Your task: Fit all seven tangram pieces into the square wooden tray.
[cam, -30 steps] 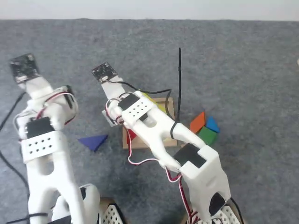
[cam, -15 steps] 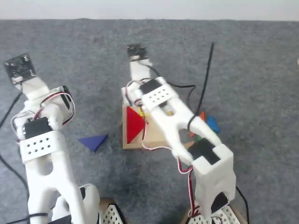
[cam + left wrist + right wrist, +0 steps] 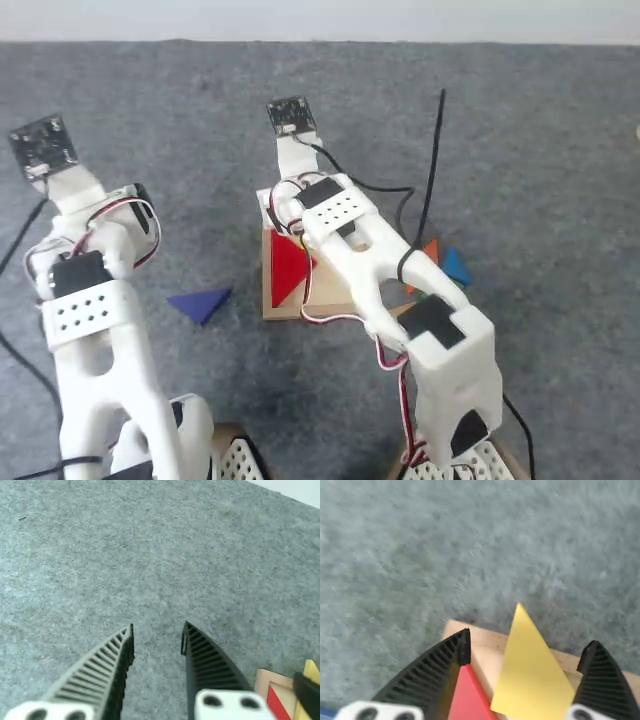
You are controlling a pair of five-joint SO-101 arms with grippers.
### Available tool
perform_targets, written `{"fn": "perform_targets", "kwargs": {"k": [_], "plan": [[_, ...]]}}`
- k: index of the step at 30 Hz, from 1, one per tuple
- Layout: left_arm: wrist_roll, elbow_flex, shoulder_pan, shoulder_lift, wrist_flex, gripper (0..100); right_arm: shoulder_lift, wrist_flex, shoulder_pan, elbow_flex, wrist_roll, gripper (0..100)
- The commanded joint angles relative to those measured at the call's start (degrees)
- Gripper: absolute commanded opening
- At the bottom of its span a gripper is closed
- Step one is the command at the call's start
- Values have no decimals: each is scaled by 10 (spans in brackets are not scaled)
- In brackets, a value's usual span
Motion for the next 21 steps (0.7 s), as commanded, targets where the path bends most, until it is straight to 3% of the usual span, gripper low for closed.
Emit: {"fn": "perform_targets", "kwargs": {"k": [1,21], "plan": [[4,-14,2,-3,3,160,2,-2,-5,-37,17,350],[4,-14,2,-3,1,160,31,10,-73,-62,68,350]]}}
